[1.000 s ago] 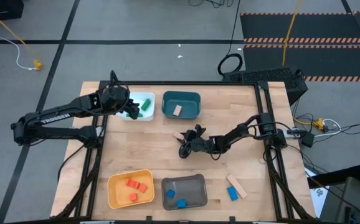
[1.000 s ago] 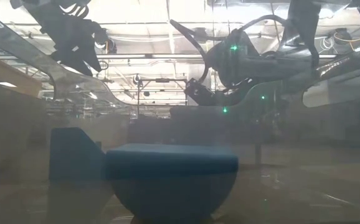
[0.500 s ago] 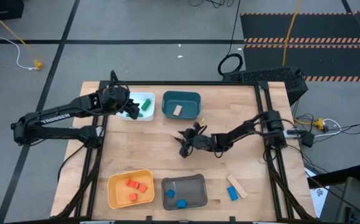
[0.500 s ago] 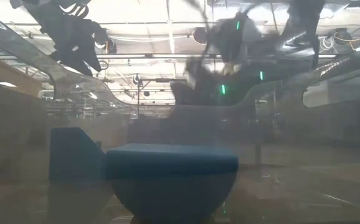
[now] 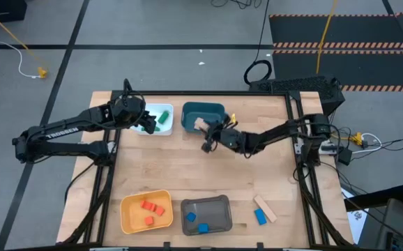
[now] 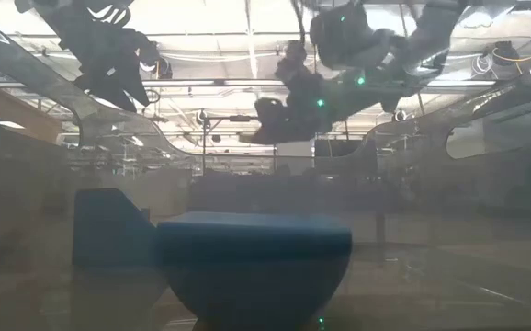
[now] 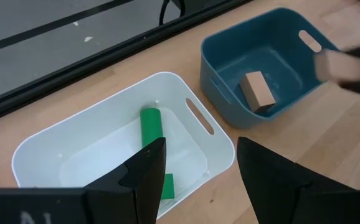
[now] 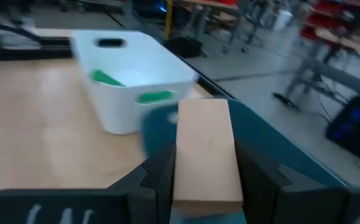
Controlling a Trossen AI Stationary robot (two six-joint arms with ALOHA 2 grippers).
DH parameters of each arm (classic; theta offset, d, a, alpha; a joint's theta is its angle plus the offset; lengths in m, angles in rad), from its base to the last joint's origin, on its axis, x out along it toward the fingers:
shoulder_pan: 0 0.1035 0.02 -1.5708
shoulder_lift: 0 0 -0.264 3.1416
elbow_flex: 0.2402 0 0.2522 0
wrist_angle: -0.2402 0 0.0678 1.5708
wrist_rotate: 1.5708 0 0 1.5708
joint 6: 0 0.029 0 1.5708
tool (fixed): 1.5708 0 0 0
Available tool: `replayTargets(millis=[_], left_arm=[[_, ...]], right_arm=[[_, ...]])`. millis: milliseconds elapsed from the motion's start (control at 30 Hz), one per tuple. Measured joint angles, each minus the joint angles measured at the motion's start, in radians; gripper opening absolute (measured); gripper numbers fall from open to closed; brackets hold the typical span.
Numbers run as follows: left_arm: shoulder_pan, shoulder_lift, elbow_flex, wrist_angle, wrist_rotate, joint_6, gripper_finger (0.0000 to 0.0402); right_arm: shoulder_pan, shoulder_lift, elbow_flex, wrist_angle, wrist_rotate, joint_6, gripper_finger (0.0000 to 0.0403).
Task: Sort & place blocks by color
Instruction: Put the top brown block into the blue bin, then put the brown block into the blue bin
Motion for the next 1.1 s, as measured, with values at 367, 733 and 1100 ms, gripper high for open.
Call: replayTargets(millis=[367,733,1100], left_arm=[[0.0,0.0,0.0,0.0,0.0,0.012,0.0198],[0.0,0.0,0.0,0.002,0.0,0.01,0.0198],[0.0,0.0,0.0,0.002,0.0,-0.001,0.0198]], right_arm=[[-0.129,0.0,0.0,-0.145,-0.116,0.158,0.0141],[-0.135,0.0,0.0,-0.135,-0.132,0.154,0.0212],[-0.054,-0.238,0.001,-0.267,-0.131,0.194,0.0226]])
